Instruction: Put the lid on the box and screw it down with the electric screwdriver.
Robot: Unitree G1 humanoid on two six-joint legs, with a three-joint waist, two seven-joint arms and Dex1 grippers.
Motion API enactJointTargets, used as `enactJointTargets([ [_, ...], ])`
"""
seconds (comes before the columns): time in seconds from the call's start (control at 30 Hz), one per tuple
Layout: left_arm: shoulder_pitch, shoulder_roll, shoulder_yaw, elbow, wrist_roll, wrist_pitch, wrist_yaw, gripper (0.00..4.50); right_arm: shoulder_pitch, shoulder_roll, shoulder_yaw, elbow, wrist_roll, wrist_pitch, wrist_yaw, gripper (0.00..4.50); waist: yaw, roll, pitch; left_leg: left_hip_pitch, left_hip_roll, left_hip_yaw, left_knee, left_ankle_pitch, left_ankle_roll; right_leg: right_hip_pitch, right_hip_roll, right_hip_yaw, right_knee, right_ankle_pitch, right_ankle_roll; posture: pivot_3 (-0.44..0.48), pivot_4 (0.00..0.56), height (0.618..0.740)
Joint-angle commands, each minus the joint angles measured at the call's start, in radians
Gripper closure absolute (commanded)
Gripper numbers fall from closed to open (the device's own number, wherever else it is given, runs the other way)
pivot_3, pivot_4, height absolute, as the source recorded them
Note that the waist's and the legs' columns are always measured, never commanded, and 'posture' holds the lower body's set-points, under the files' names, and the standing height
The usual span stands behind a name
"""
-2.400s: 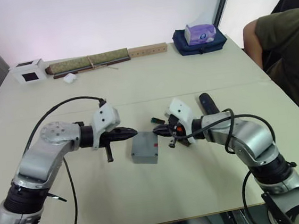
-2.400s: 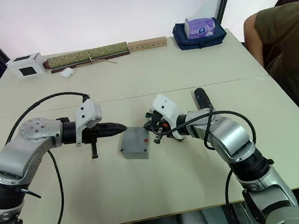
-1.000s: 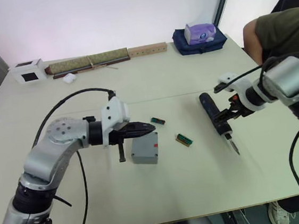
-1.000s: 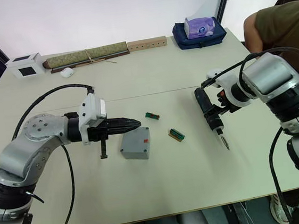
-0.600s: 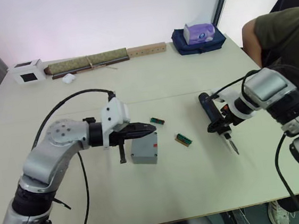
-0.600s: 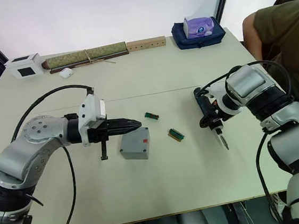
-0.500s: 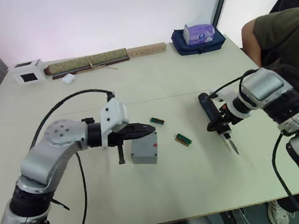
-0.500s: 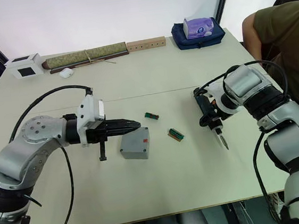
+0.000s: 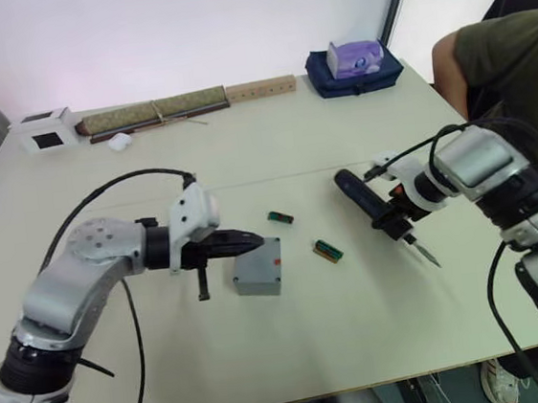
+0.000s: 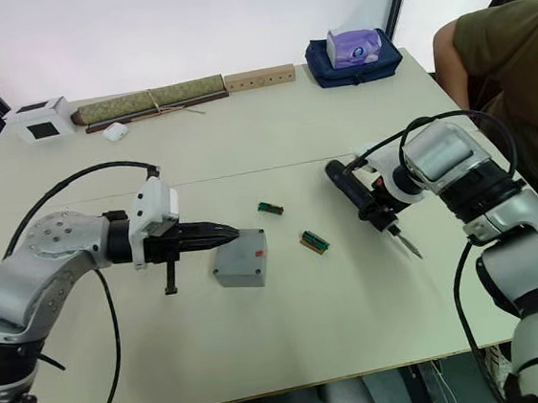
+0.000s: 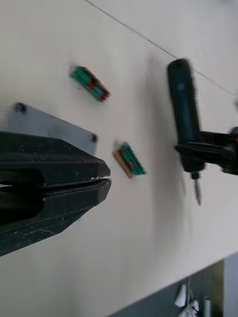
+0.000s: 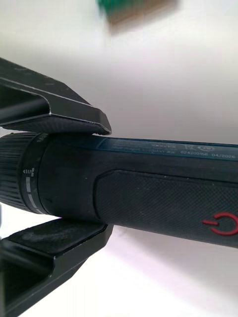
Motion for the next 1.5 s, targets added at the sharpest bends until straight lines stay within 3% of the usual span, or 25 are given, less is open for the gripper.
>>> enactJointTargets([
  [0.03, -0.014, 0.007, -0.004, 0.046, 0.026, -0.040, -0.033, 4.50, 0.120, 0.119, -0.348, -0.357, 0.116, -0.263, -0.070, 2.70, -0.004, 0.000, 0.000, 0.000, 0.000, 0.000, 0.000, 0.000, 0.000, 0.000, 0.000, 0.000, 0.000, 0.000, 0.000, 0.000, 0.150, 0.740],
  [0.1, -0.020, 0.008, -0.029, 0.070, 0.052, -0.056, -0.051, 4.50, 0.209, 0.234, -0.443, -0.465, 0.132, -0.401, -0.146, 2.70, -0.008, -0.001, 0.000, 0.000, 0.001, 0.000, 0.000, 0.000, 0.000, 0.000, 0.001, 0.001, 0.000, 0.000, 0.000, 0.000, 0.150, 0.740],
  [0.3, -0.031, -0.005, -0.063, 0.103, 0.074, -0.065, -0.084, 4.50, 0.335, 0.451, -0.518, -0.558, 0.169, -0.569, -0.293, 2.70, 0.007, -0.002, -0.001, 0.000, 0.000, 0.000, 0.002, 0.000, 0.000, 0.002, -0.001, 0.000, 0.001, 0.000, 0.000, 0.000, 0.150, 0.740],
  [0.43, -0.030, -0.026, -0.097, 0.146, 0.109, -0.076, -0.091, 4.50, 0.463, 0.590, -0.463, -0.603, 0.161, -0.748, -0.325, 2.70, 0.019, -0.001, -0.001, 0.001, -0.001, 0.000, 0.002, 0.000, 0.000, 0.002, -0.001, 0.000, 0.001, 0.001, 0.001, 0.000, 0.150, 0.740],
  [0.6, -0.036, -0.045, -0.125, 0.188, 0.154, -0.109, -0.095, 4.50, 0.527, 0.664, -0.429, -0.582, 0.194, -0.828, -0.318, 2.70, 0.015, -0.001, -0.001, 0.001, -0.001, 0.001, 0.002, 0.000, 0.000, 0.001, 0.000, 0.001, 0.002, 0.001, 0.001, 0.000, 0.150, 0.740],
  [1.5, -0.025, -0.074, -0.147, 0.214, 0.218, -0.130, -0.097, 4.50, 0.652, 0.637, -0.324, -0.465, 0.095, -1.062, -0.290, 2.70, 0.017, -0.002, -0.001, 0.002, -0.001, 0.000, 0.002, 0.000, -0.001, 0.002, 0.000, 0.000, 0.003, 0.001, 0.001, 0.000, 0.150, 0.740],
])
